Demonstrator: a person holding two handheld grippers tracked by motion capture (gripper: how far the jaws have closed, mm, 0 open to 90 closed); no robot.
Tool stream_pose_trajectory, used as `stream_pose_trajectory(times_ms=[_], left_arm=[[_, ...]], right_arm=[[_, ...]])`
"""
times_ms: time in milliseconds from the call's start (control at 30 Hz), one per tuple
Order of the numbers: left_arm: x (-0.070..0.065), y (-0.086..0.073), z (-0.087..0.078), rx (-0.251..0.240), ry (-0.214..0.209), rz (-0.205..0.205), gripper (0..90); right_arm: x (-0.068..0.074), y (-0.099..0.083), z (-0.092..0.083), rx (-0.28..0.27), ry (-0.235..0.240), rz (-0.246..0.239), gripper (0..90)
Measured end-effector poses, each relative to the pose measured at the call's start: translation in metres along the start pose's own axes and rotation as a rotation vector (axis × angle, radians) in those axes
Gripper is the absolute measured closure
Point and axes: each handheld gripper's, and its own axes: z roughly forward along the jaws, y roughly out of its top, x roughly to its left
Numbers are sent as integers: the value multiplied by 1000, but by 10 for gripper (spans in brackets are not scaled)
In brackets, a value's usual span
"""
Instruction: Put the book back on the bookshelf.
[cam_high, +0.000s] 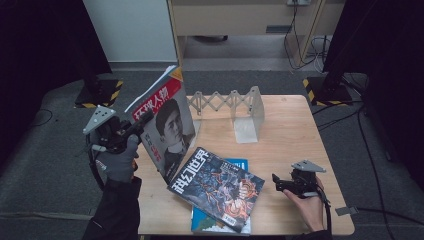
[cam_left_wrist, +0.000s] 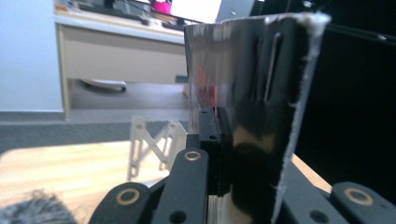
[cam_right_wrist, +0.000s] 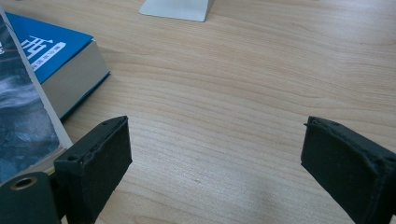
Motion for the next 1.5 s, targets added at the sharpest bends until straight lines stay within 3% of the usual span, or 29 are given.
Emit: stream_pose_trajectory(times_ms=[367,667,900,1100,1500], left_arm=[[11,24,19,-78,127,54,864],[19,18,49,-102,151,41,864],[24,-1,81,-108,177,48,864],[30,-19,97,-104,183,41,864],[38,-49,112,-107,196,53,863]], right_arm=[[-2,-3,4,22,-5,-22,85],[-3,-4,7,30,-9,-30,84],[-4,-6,10,40,-12,-41,84],[-5,-6,10,41,-12,-48,84],[-5,-8,11,45,-22,-58,84]])
